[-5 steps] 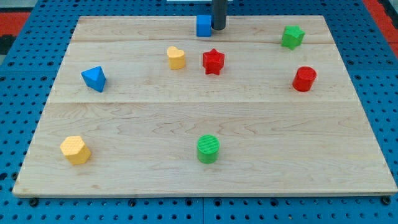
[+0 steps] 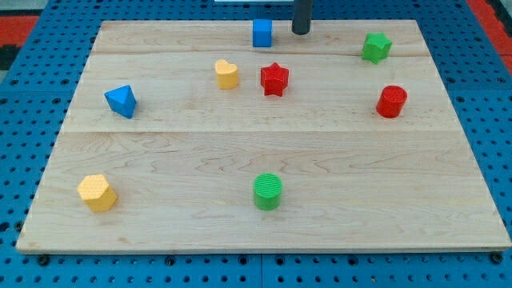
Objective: Push the blue cube to the top left
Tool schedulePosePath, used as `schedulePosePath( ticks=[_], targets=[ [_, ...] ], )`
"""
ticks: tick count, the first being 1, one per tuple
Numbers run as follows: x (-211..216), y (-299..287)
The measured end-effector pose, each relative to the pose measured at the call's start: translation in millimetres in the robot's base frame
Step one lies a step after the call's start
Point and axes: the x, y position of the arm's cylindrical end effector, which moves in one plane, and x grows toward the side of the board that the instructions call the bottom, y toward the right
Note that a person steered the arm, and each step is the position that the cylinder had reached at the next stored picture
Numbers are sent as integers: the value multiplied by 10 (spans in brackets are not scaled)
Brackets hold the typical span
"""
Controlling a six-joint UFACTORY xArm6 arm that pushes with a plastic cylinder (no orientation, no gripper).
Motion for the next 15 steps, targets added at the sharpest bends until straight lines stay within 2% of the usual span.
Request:
schedulePosePath(
  ticks=[3, 8, 10, 15],
  targets=[
    [1, -236],
    [29, -254],
    [27, -781],
    [50, -830]
  ],
)
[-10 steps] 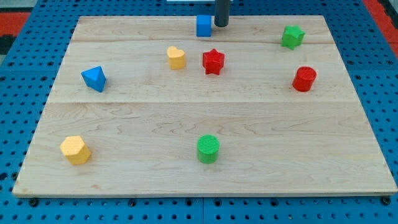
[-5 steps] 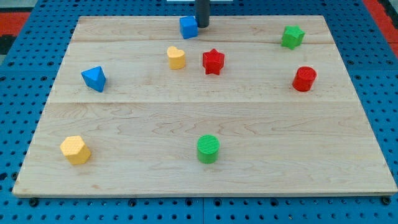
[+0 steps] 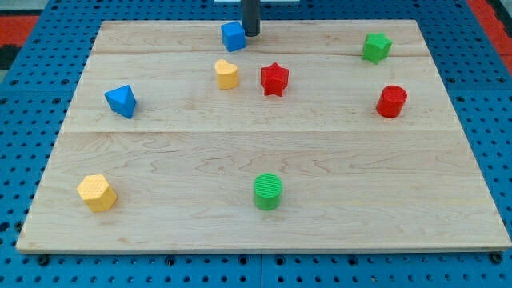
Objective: Push the blue cube to the top left
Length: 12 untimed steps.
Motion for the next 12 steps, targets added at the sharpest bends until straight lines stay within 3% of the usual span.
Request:
schedulePosePath(
  ticks=[5, 9, 12],
  targets=[
    [165, 141],
    [164, -1114],
    [98, -1239]
  ],
)
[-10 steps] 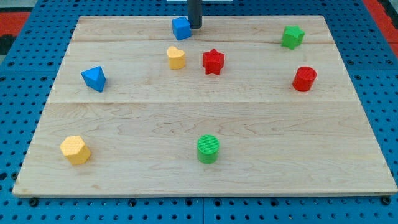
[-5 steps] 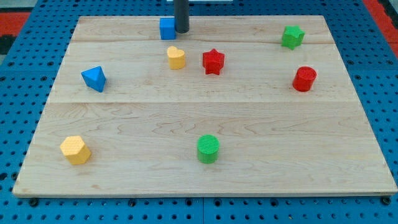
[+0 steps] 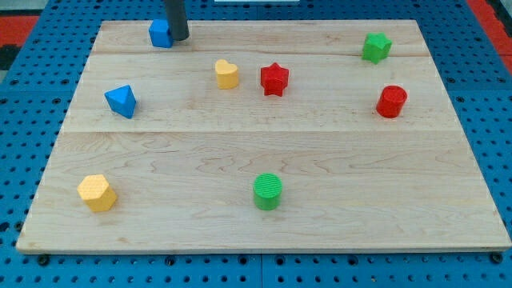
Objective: Push the blue cube to the top left
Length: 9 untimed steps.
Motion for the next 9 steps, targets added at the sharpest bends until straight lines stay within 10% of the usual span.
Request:
schedulePosePath(
  ticks=[9],
  targets=[
    [-85, -311]
  ],
)
